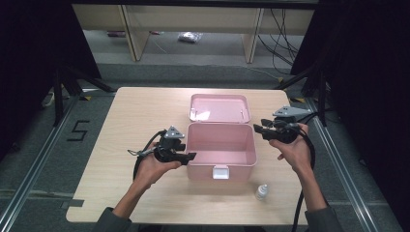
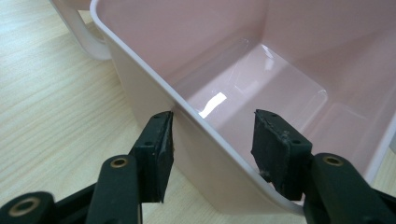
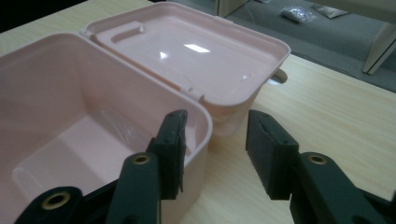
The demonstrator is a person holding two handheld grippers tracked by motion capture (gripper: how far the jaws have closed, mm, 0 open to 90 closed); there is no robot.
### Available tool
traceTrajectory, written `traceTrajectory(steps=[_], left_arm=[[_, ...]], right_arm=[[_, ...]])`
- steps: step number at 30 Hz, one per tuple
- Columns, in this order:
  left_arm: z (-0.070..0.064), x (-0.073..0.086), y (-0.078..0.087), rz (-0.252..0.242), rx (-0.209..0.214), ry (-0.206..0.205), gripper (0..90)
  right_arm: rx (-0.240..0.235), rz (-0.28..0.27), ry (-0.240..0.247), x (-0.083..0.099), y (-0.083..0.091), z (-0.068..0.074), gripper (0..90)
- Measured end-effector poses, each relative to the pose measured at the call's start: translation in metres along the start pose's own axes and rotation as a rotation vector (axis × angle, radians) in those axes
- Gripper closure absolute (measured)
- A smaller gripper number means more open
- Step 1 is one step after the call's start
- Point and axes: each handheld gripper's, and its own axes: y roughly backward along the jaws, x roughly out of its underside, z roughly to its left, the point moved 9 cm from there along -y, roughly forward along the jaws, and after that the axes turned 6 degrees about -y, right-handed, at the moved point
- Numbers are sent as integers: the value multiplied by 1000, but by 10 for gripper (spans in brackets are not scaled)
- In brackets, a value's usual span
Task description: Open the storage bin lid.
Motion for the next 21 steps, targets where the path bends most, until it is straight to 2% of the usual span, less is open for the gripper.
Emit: traceTrajectory(steps=[2, 4, 6, 7, 8, 9, 10, 12, 13, 15, 17, 18, 21], left_arm=[[1, 0, 0, -1, 3, -7, 478], [1, 0, 0, -4, -3, -10, 478], [1, 0, 0, -4, -10, -7, 479], [1, 0, 0, -4, -10, -7, 479], [1, 0, 0, -3, -10, -7, 479], [1, 0, 0, -3, -10, -6, 480], [0, 0, 0, 2, 0, -2, 479], [0, 0, 0, 1, -2, 0, 479], [1, 0, 0, -2, -12, -6, 480], [0, 0, 0, 3, -2, -6, 481], [1, -1, 0, 0, -13, -6, 481], [1, -1, 0, 1, -14, -7, 481], [1, -1, 0, 1, -13, -7, 481]], right_arm=[[5, 12, 29, 5, 8, 0, 561], [-5, 19, 11, 10, 13, 2, 538], [-3, 26, 32, 14, 17, 1, 533], [-5, 40, 19, 18, 18, 2, 524], [-1, 52, 30, 21, 20, 1, 517], [-14, 65, 5, 24, 21, 4, 511], [-3, 61, 13, 26, 22, 2, 505], [-4, 88, 15, 33, 27, 2, 497], [1, 81, 25, 34, 28, 1, 489], [-5, 104, 11, 41, 33, 4, 475], [-9, 107, 1, 44, 37, 5, 464], [-9, 111, 23, 46, 40, 4, 458], [-14, 130, 10, 55, 46, 9, 446]])
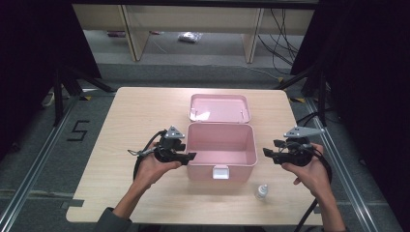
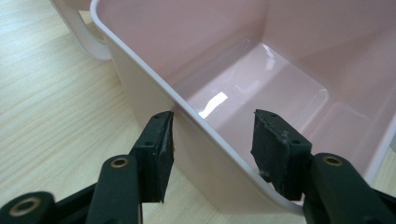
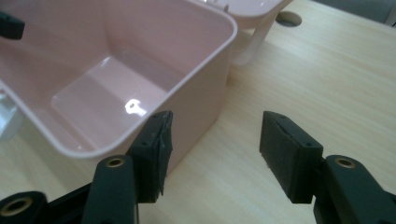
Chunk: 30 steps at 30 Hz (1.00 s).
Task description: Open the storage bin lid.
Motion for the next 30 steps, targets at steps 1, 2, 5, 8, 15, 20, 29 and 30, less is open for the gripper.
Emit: traceTrajectory(steps=[1, 2, 5, 8, 15, 20, 29, 30], left_arm=[[-1, 0, 0, -2, 4, 6, 480], [0, 0, 0, -1, 1, -1, 480], [-2, 0, 0, -1, 9, 4, 481], [-2, 0, 0, -1, 9, 4, 481], [-2, 0, 0, -1, 9, 4, 481], [-2, 0, 0, -1, 9, 4, 481], [-1, 0, 0, 3, 9, -4, 479], [-1, 0, 0, 3, 9, -3, 479]], right_arm=[[-3, 10, -4, 3, 1, 1, 445], [-1, 22, -24, 7, 3, 3, 442], [-1, 22, -18, 14, 7, 4, 433], [-3, 45, -29, 21, 12, 9, 424], [-13, 63, -39, 30, 19, 21, 405], [-29, 91, 2, 38, 19, 29, 399], [-80, 151, 79, 50, 16, 42, 387], [-75, 158, 67, 51, 17, 44, 386]])
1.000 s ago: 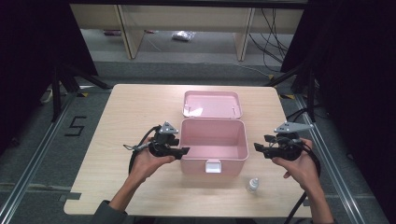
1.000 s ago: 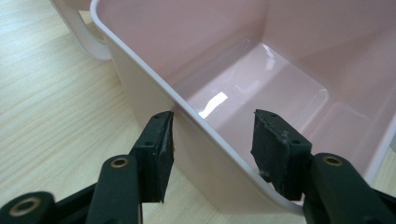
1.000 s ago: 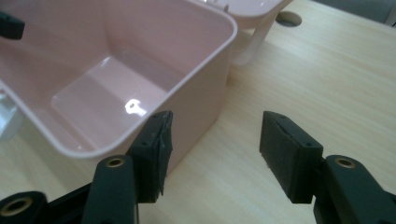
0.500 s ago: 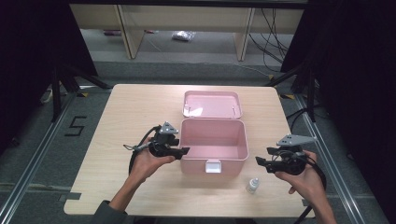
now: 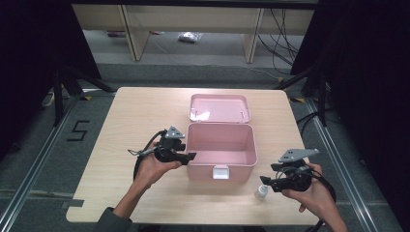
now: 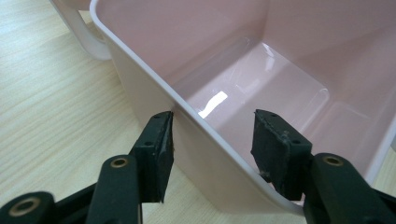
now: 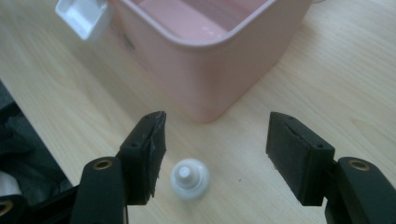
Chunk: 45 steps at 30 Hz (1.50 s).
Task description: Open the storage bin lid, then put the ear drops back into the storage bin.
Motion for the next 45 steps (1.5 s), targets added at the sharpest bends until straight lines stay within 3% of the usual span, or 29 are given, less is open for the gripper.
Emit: traceTrajectory(steps=[6, 10, 11, 14, 16, 23, 25, 26, 28, 29, 32, 45], left_arm=[[1, 0, 0, 10, 3, -6, 478], [1, 0, 0, 10, 4, -7, 478], [1, 0, 0, 10, 3, -7, 478], [1, 0, 0, 10, 1, -8, 479], [1, 0, 0, 11, -5, -7, 479], [1, 0, 0, 6, -9, -6, 479], [1, 0, 0, 6, -10, -7, 479], [0, 0, 0, 7, -10, -8, 479], [1, 0, 0, 7, -9, -6, 479], [1, 0, 0, 7, -9, -7, 479], [0, 0, 0, 7, -10, -7, 480], [1, 0, 0, 0, -8, -5, 479]], right_arm=[[-25, 64, 70, 8, -6, 7, 364], [-13, 111, 49, 15, -11, 9, 364], [-21, 125, 71, 16, -11, 9, 365], [-7, 154, 38, 20, -15, 10, 365], [-13, 173, 65, 22, -18, 8, 365], [0, 233, 42, 30, -25, 11, 368], [-19, 246, 68, 32, -25, 14, 371], [-7, 248, 95, 32, -27, 12, 371], [-2, 275, 72, 35, -27, 15, 373], [-10, 259, 129, 32, -29, 12, 374], [4, 291, 104, 35, -28, 13, 377], [0, 380, 183, 38, -40, 12, 424]])
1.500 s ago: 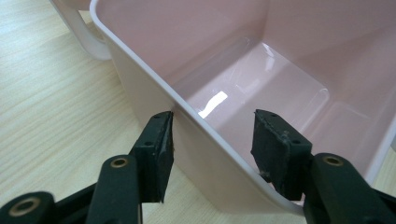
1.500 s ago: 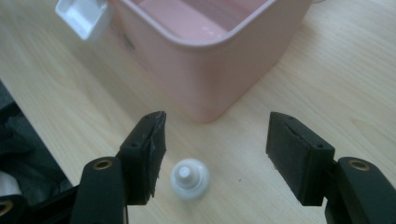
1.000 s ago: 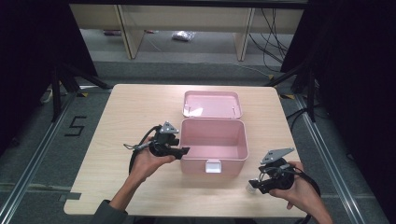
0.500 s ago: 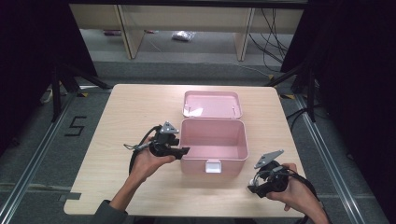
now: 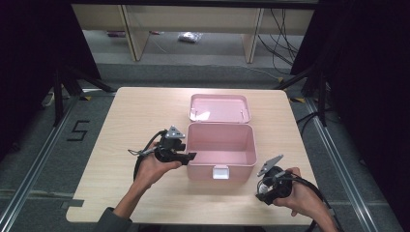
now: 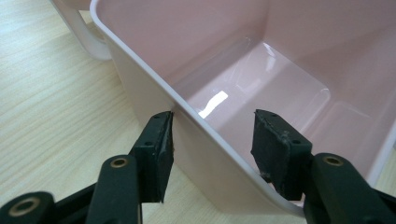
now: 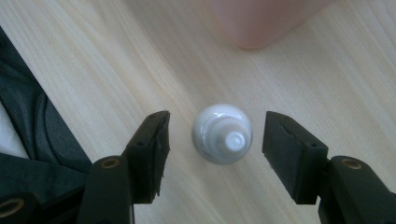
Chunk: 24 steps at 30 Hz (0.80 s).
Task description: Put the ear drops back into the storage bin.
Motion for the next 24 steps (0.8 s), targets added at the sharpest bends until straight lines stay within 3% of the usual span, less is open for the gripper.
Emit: traceTrajectory(steps=[15, 23, 24], left_arm=[[0, 0, 0, 1, -1, 0, 479], [0, 0, 0, 1, 0, -1, 479], [0, 0, 0, 0, 0, 0, 479]], right_arm=[[35, 69, 35, -1, -7, -2, 533], [22, 88, 43, -1, -9, 0, 565], [18, 90, 66, -2, -9, -1, 569]])
